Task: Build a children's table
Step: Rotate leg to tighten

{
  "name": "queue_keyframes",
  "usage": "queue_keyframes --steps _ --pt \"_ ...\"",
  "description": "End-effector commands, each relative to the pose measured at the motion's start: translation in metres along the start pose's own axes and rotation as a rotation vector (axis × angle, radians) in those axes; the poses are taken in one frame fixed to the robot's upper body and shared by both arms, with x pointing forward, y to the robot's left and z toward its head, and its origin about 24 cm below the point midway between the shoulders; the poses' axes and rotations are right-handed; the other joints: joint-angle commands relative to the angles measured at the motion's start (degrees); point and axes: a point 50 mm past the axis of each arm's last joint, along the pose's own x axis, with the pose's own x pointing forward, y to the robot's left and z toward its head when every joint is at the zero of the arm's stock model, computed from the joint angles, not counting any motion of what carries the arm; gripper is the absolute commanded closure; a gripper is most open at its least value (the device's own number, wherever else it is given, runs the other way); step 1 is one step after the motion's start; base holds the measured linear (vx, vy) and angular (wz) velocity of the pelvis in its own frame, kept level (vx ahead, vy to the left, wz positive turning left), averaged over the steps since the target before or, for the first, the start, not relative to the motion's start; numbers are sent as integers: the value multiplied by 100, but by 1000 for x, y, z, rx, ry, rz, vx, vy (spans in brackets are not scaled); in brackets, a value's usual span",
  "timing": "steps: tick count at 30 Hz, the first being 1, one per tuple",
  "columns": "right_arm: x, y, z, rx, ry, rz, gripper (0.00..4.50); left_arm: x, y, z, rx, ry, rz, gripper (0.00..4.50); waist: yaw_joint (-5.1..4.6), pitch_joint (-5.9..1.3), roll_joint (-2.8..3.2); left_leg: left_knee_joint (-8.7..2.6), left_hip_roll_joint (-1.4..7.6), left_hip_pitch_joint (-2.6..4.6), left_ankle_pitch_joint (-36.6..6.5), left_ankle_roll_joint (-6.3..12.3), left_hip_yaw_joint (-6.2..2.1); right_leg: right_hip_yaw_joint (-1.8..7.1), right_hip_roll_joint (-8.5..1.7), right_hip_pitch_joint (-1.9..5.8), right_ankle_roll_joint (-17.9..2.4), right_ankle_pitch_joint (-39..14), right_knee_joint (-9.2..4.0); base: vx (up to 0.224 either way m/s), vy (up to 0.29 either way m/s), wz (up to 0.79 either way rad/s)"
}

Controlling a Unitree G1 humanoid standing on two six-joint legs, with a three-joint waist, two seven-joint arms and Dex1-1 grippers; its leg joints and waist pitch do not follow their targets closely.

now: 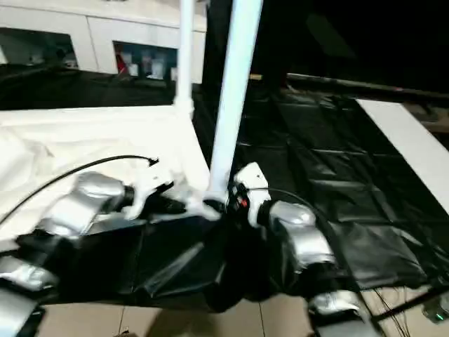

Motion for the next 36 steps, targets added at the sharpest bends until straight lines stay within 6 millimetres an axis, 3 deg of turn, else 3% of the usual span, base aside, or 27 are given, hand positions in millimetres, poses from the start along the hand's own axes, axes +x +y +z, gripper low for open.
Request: queue_keyframes --steps 1,3,7,12,13,16,20,21,25,30,31,32,34,36 --pt "9 6 -9 68 33 -61 186 19 -11 4 -48 -9 20 450 -51 -258 111 -448 218 85 -2231 -353 -136 307 -479 78 -789 -2307 -556 0 0 0" --pt "16 4 -8 90 37 -154 186 25 -12 8 -51 -15 44 450 -83 -270 113 -453 213 44 -2160 -319 -136 312 -474 100 -778 -2112 -546 0 0 0" --pt "24 5 -5 123 40 -248 186 29 -13 12 -39 -14 67 450 -108 -291 115 -431 191 46 -1945 -254 -96 331 -445 88 -851 -1633 -508 0 0 0" --pt "31 14 0 59 23 -178 186 28 -10 9 -10 3 64 450 -76 -313 103 -399 185 19 -1451 -113 -56 341 -436 126 -922 -1054 -455 0 0 0" --pt "30 15 1 74 7 -142 151 27 -10 8 -6 7 64 450 -73 -324 98 -394 183 11 -1336 -75 -50 339 -426 145 -953 -866 -431 0 0 0" --pt "26 17 3 49 -16 -51 114 23 -9 5 18 15 34 450 -69 -322 88 -391 190 7 -1236 2 -42 333 -415 160 -1038 -645 -413 0 0 0" --pt "16 17 3 -50 7 46 96 17 -11 0 49 25 -26 450 -47 -294 93 -408 202 23 -1317 25 -42 329 -430 154 -1032 -908 -449 0 0 0" --pt "14 16 3 -66 11 62 73 16 -11 -1 52 25 -39 450 -43 -297 79 -404 203 25 -1345 28 -39 329 -425 159 -1009 -966 -456 0 0 0" --pt "-7 8 3 -157 25 187 73 5 -13 -8 100 34 -145 450 -28 -282 85 -415 213 19 -1480 15 -47 335 -436 147 -951 -1232 -480 0 0 0" --pt "-26 1 6 -203 45 288 73 -10 -24 -15 205 34 -341 450 -23 -277 70 -420 224 29 -1529 63 -42 342 -425 121 -981 -1273 -474 0 0 0" --pt "-32 0 7 -220 59 325 73 -16 -30 -18 217 38 -424 450 8 -278 81 -425 242 65 -1563 39 -47 340 -444 107 -1013 -1321 -482 0 0 0" --pt "-32 0 7 -221 59 326 73 -16 -30 -18 218 38 -426 450 15 -276 79 -425 245 45 -1496 45 -42 347 -433 116 -1025 -1222 -458 0 0 0" --pt "-37 0 7 -237 81 361 73 -20 -34 -19 229 43 -478 450 57 -267 95 -419 247 93 -1543 28 -15 355 -416 74 -1080 -1107 -458 0 0 0" --pt "-41 4 6 -255 110 414 73 -23 -35 -19 243 61 -494 450 63 -266 73 -440 240 53 -1534 11 -32 342 -403 114 -1052 -1097 -441 0 0 0"
